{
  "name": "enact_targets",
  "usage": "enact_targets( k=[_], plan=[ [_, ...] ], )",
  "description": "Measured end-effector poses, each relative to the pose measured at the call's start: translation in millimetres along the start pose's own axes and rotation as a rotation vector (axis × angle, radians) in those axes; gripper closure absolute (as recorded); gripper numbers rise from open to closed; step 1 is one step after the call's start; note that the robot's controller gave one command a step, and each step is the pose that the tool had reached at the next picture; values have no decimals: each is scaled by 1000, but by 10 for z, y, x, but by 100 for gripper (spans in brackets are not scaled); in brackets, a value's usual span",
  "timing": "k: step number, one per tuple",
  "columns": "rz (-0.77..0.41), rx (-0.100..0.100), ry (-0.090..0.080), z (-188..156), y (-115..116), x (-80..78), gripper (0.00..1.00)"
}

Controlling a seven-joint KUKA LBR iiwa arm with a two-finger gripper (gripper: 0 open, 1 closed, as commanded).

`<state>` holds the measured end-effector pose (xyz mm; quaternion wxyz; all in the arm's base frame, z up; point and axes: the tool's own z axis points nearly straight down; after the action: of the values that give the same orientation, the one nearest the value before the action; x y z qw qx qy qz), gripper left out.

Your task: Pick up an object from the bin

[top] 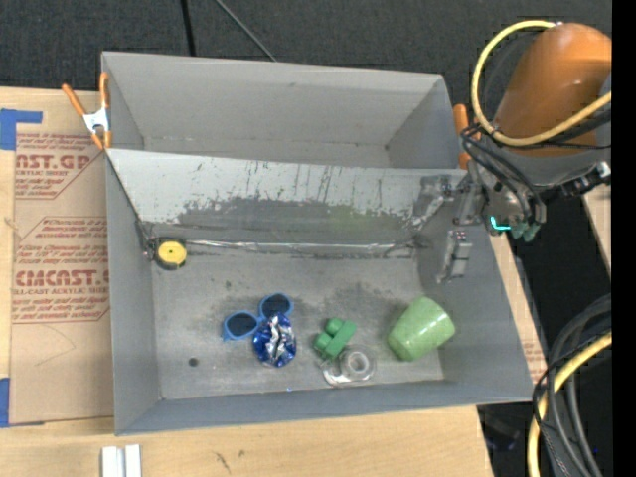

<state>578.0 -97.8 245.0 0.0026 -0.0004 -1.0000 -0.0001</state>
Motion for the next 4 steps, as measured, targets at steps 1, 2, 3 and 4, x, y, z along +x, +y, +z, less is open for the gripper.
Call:
enact_targets(
  k=[1,2,3,4],
  plan=[
    [-19,-1,2,1797,-383,783,0],
    [26,-2,-7,1445,-98,820,0],
    [-145,-1,-4,1447,397,978,0],
    [-180,3,-18,1746,-11,928,0]
  ],
)
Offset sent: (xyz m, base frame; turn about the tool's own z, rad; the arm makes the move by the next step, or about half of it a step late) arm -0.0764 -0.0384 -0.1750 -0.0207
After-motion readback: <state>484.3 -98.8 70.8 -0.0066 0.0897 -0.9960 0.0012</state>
